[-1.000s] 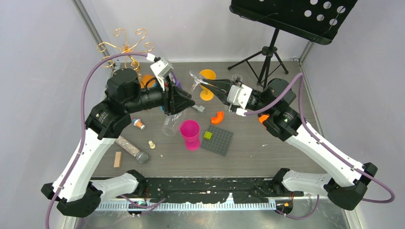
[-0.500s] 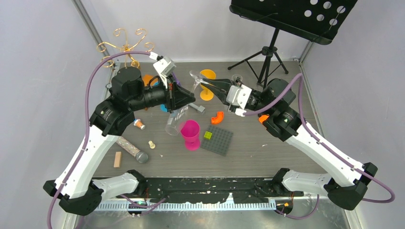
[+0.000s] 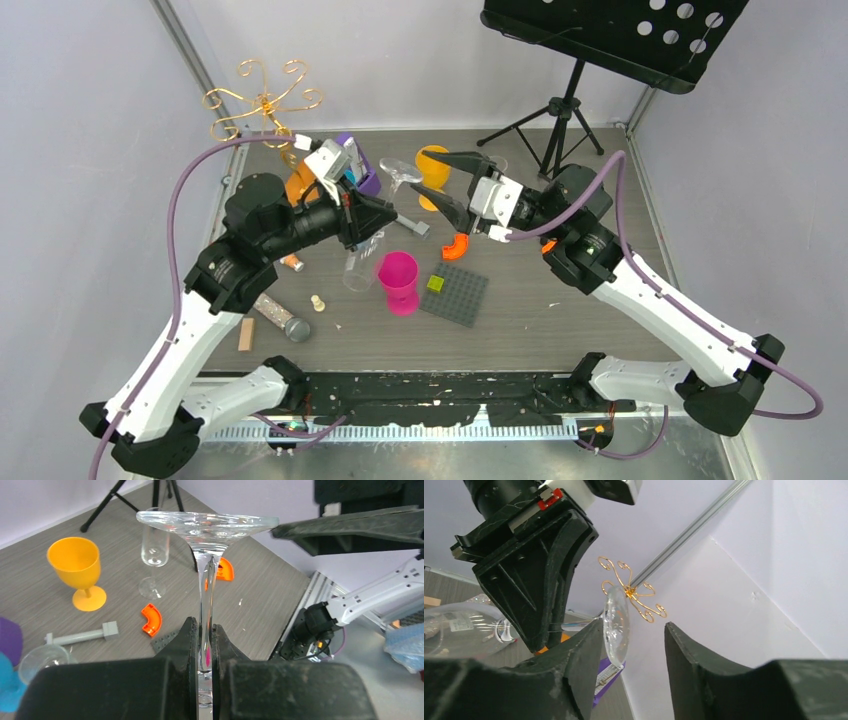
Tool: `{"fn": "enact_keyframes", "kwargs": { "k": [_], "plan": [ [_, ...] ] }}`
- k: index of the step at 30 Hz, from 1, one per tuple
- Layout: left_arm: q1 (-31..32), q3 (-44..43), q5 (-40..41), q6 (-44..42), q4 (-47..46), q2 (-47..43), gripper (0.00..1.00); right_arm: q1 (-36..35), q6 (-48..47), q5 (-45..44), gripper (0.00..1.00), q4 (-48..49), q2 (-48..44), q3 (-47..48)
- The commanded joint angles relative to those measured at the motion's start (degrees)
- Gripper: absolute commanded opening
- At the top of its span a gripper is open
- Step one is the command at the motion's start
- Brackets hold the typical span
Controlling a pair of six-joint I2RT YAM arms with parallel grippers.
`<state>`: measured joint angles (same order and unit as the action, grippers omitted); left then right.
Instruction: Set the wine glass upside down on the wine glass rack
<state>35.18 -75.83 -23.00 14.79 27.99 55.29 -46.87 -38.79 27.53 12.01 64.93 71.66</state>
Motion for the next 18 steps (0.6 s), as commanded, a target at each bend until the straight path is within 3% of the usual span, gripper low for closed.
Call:
{"fn": "enact_keyframes", "kwargs": {
  "k": [1,4,9,18],
  "plan": [
    [-0.8,2.1,5.8,1.3,-6.6,-3.8,0.00,-0.1,1.0,-0.1,0.61,6.5,-1.0,0.4],
    [-2.8,4.3,7.6,2.3,-7.7,-5.9,0.00,-0.1,1.0,-0.2,0.70,7.1,-1.3,-0.2],
    [-7.4,11.1,15.8,3.6,-10.7,-13.0,0.00,-0.1,3.1,-2.4,0.73,7.7,-0.5,-0.2],
    [-20.0,21.9,22.0,9.5,-10.9,-24.7,0.00,0.2,16.9,-9.7,0.75,-10.8,13.5,21.3]
  ]
}}
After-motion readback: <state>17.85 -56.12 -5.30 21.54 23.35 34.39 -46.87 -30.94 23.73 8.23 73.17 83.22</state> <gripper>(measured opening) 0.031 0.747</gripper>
